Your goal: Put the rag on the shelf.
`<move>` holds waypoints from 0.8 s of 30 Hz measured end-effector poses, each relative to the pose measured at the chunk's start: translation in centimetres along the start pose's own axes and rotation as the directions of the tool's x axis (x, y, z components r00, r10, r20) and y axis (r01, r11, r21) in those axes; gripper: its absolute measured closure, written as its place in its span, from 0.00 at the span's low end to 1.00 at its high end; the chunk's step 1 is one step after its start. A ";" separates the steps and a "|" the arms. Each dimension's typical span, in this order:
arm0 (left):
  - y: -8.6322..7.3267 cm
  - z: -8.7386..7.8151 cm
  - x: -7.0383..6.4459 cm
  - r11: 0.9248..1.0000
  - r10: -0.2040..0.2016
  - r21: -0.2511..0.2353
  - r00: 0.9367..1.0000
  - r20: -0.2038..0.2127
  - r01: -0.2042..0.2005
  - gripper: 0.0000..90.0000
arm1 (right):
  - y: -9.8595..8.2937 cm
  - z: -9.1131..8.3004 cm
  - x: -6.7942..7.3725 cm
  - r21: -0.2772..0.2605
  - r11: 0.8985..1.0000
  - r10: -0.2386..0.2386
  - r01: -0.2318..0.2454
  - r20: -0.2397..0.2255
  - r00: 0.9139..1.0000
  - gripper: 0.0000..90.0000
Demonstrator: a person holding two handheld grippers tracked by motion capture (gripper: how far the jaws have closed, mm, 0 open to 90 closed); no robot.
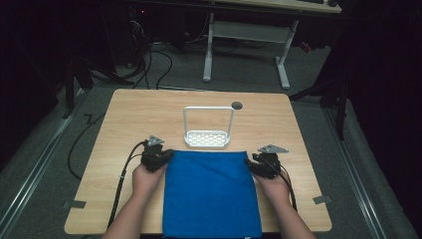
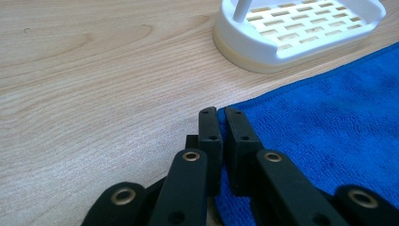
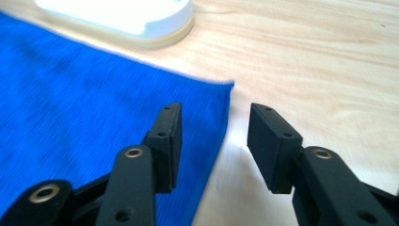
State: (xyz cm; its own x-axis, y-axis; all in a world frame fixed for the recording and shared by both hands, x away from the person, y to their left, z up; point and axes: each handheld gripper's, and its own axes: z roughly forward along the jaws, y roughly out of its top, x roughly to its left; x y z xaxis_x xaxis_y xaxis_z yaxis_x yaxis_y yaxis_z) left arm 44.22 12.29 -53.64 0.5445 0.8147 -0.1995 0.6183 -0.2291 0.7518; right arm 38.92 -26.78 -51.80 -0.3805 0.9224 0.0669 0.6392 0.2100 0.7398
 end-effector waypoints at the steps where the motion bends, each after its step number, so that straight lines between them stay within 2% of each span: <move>1: 0.0 0.0 0.0 1.000 0.002 0.000 1.000 -0.001 -0.002 0.96 | 0.4 0.5 -0.1 0.008 1.000 0.009 -0.009 0.002 1.000 0.60; 5: 0.0 0.0 0.0 1.000 -0.001 0.000 1.000 0.001 0.001 0.95 | 1.2 1.8 -0.4 0.021 1.000 0.024 -0.024 0.001 1.000 0.58; 7: 0.0 0.0 0.0 1.000 -0.001 0.000 1.000 0.002 0.001 0.95 | 1.7 2.8 -0.4 0.034 0.999 0.010 -0.010 0.003 1.000 0.59; 9: 0.0 0.0 0.0 1.000 -0.002 0.000 1.000 0.002 0.002 0.95 | 1.7 3.1 -0.1 0.042 0.999 -0.018 0.019 -0.005 1.000 0.66; 11: 0.0 0.0 0.0 1.000 -0.001 0.000 1.000 0.001 0.001 0.95 | 1.7 3.1 0.3 0.048 0.998 -0.051 0.049 0.025 0.998 0.70; 15: 0.0 0.0 0.0 1.000 -0.003 0.000 1.000 0.004 0.003 0.95 | 1.6 3.1 0.4 0.045 0.998 -0.040 0.039 0.026 0.999 0.73; 19: 0.0 0.0 0.0 1.000 0.004 0.003 1.000 0.008 -0.004 0.95 | 1.2 3.0 0.2 0.023 0.999 -0.050 0.049 0.034 0.998 0.78; 23: 0.0 0.0 0.0 1.000 0.010 0.003 1.000 0.010 -0.010 0.95 | 1.1 2.9 0.3 0.024 0.998 -0.062 0.062 0.018 0.998 0.95; 24: 0.0 0.0 0.0 1.000 0.010 0.003 1.000 0.010 -0.010 0.96 | 1.1 2.9 0.3 0.024 0.998 -0.062 0.062 0.018 0.998 0.95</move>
State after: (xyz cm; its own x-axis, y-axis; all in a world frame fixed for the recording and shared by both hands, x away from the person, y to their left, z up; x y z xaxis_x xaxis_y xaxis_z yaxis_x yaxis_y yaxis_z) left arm 44.17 12.29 -53.64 0.5563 0.8068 -0.1988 0.6148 -0.2387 0.7517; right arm 41.48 -25.33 -52.88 -0.4072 0.9133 0.0085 0.6301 0.2742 0.7265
